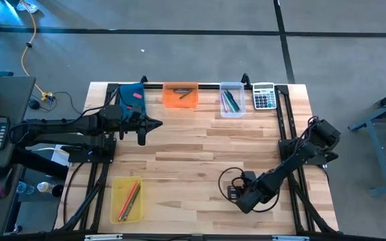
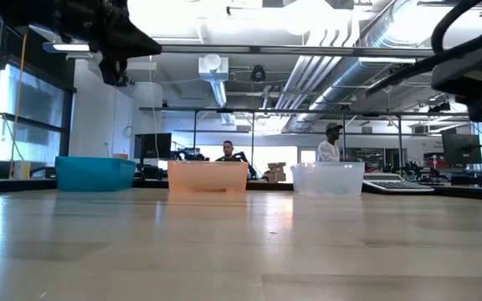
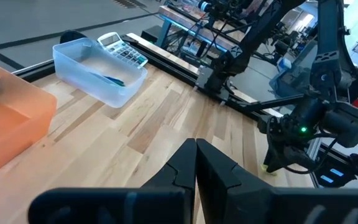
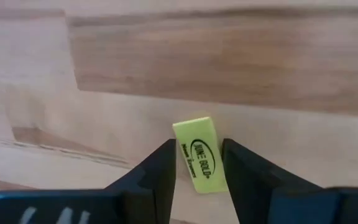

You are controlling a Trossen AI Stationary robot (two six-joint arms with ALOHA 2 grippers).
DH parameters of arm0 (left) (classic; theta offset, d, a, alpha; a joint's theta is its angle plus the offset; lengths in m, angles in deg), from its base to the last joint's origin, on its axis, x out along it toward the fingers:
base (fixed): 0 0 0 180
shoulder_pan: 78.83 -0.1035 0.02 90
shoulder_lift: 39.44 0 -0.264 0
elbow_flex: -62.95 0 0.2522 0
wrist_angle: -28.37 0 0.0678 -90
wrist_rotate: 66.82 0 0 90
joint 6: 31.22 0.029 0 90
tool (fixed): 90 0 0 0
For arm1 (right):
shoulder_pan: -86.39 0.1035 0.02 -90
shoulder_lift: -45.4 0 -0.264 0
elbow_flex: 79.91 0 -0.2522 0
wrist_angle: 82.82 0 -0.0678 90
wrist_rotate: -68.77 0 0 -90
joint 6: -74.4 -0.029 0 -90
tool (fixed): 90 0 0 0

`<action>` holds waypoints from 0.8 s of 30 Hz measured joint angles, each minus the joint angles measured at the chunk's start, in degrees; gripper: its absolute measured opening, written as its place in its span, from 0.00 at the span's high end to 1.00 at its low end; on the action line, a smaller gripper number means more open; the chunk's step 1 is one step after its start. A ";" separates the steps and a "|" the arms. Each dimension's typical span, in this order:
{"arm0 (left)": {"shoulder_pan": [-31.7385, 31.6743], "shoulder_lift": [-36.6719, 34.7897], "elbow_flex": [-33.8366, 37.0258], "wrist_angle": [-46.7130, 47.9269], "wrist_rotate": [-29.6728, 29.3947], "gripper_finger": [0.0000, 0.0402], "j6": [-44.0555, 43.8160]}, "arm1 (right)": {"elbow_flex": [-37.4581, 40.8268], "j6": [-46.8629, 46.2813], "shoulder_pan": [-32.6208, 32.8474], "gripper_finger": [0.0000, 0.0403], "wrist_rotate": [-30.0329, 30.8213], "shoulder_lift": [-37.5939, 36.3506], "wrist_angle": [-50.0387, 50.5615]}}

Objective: Sort crayons/erasers/pens/pencils in bins
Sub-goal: Put the yellow eraser into the blue bin

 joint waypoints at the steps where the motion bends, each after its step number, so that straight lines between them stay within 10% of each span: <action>1: 0.01 0.10 0.00 0.00 0.00 1.00 -0.01 | 0.00 0.55 -0.17 0.71 0.29 0.02 0.04; 24: 0.01 0.96 0.00 -0.02 0.22 1.00 0.02 | -9.44 11.07 -1.83 0.49 -6.82 3.77 10.50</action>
